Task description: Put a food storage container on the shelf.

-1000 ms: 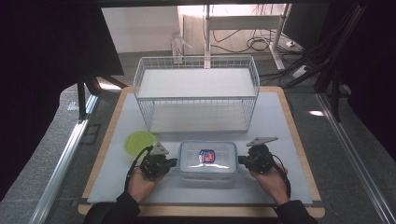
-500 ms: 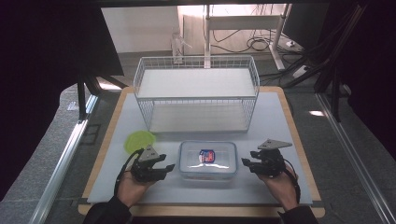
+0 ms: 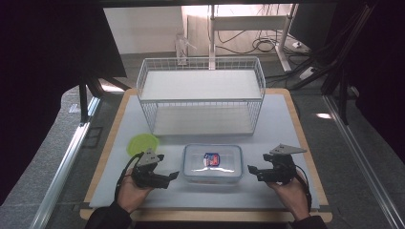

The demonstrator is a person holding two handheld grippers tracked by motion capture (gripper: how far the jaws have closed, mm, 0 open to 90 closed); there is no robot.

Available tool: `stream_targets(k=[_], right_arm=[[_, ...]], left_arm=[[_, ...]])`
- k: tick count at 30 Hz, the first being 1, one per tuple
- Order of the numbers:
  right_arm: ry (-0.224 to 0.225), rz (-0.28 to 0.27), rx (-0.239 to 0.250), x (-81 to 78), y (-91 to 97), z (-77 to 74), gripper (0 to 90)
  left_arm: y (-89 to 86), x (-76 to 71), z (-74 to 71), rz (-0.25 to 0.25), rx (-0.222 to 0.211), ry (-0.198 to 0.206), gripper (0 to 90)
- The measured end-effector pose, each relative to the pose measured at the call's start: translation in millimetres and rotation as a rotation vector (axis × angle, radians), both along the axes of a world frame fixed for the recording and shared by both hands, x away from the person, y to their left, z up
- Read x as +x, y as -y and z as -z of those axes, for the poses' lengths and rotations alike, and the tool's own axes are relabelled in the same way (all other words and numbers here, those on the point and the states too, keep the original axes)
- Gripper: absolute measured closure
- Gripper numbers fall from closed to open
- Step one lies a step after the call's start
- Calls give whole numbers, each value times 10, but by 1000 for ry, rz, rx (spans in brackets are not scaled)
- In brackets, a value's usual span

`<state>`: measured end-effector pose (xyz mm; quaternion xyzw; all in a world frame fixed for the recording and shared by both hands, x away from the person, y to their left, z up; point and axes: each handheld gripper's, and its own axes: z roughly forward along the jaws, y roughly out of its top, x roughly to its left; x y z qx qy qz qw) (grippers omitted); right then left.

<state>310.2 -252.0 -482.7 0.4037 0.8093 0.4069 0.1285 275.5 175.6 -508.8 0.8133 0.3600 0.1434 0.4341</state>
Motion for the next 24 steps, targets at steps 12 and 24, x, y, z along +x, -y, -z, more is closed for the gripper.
stream_targets(k=[12, 24], right_arm=[[-4, -49, 20, 4, -167, -21, 54], [-178, -127, 66, 172, -362, 30, 66]], left_arm=[[84, 151, -64, 46, -44, -55, 58], [331, 485, 26, 131, -146, -227, 28]])
